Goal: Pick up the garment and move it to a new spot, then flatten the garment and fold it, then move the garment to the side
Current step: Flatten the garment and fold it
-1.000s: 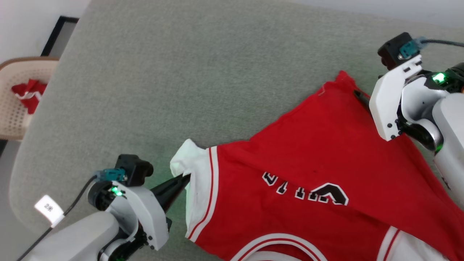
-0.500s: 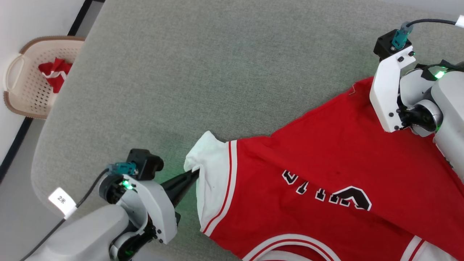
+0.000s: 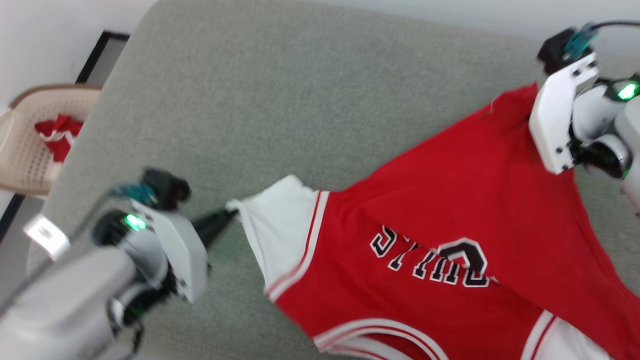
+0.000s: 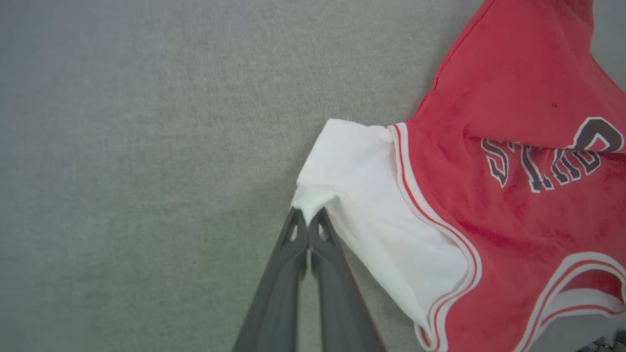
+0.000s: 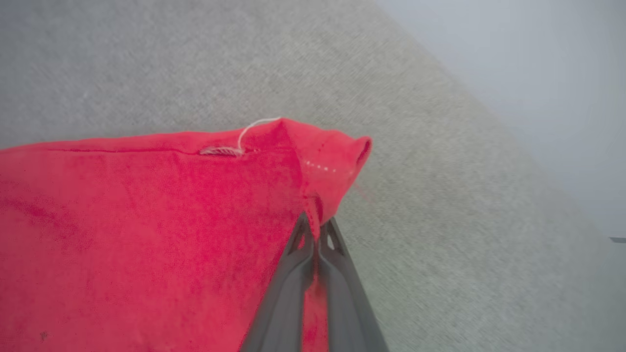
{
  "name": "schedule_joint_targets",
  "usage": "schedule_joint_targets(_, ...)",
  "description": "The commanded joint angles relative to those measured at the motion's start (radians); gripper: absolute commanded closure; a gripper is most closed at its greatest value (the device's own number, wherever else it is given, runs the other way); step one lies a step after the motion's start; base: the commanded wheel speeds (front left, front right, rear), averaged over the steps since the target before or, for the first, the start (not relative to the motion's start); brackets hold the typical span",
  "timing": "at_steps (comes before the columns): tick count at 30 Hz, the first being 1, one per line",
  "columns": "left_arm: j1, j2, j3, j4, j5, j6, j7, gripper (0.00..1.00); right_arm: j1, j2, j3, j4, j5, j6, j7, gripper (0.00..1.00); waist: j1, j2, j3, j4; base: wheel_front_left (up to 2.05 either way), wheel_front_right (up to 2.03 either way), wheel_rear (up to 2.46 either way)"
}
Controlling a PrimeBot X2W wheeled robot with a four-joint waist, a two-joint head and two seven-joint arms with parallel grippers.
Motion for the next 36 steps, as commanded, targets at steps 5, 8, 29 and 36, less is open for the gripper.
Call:
schedule_joint_targets(5, -0.097, 0.051, 0.025, -0.015, -0.002, 0.028, 0.089, 1.0, -0.01, -0.01, -0.03, 0.022, -0.005, -0.002, -0.079, 1.0, 0.0, 0.0, -0.099, -0.067, 0.0, 0.0, 0.0)
schedule_joint_targets(8, -0.168, 0.072, 0.043, -0.016, -0.005, 0.034, 0.151, 1.0, -0.029, -0.013, -0.049, 0.024, -0.015, -0.002, -0.105, 1.0, 0.0, 0.0, -0.134, -0.094, 0.0, 0.0, 0.0)
schedule_joint_targets(29, -0.65, -0.025, 0.127, 0.282, 0.087, -0.038, 0.298, 1.0, -0.176, 0.053, -0.28, -0.015, -0.148, -0.002, -0.196, 1.0, 0.0, 0.0, -0.181, -0.224, 0.0, 0.0, 0.0)
schedule_joint_targets(36, -0.788, -0.086, 0.143, 0.408, 0.139, -0.068, 0.224, 1.0, -0.24, 0.094, -0.391, 0.025, -0.256, -0.002, -0.279, 1.0, 0.0, 0.0, -0.078, -0.241, 0.0, 0.0, 0.0)
